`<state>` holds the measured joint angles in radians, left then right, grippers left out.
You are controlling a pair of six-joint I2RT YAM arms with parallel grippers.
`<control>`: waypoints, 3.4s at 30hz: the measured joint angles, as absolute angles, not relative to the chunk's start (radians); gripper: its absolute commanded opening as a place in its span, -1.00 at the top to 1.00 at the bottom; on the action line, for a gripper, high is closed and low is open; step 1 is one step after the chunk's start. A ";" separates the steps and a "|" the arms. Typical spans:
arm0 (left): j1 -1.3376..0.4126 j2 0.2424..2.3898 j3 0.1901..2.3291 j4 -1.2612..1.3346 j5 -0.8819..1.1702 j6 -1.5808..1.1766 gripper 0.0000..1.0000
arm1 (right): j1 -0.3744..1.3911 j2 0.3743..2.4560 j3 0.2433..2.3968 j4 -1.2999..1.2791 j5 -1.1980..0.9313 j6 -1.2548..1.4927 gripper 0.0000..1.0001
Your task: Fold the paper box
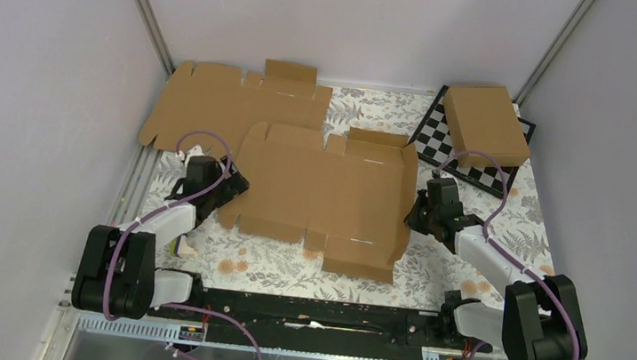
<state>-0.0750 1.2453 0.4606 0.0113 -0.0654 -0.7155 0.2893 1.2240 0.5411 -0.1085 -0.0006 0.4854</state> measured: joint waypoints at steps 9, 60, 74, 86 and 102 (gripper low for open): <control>-0.059 1.255 0.367 0.293 0.358 -0.774 0.19 | 0.289 1.228 0.547 -0.114 -0.001 0.482 0.73; -0.274 1.240 0.517 0.122 0.197 -0.663 1.00 | 0.252 1.608 0.888 -0.200 0.073 0.432 1.00; -0.379 0.867 0.651 -0.028 0.162 -0.657 1.00 | 0.268 1.157 0.727 -0.091 0.005 0.499 1.00; -0.620 0.659 0.570 0.055 -0.035 -0.580 1.00 | 0.345 1.083 0.434 0.472 -0.020 0.436 1.00; -0.721 0.552 0.447 0.153 -0.056 -0.492 1.00 | 0.381 1.186 0.256 0.810 0.062 0.253 1.00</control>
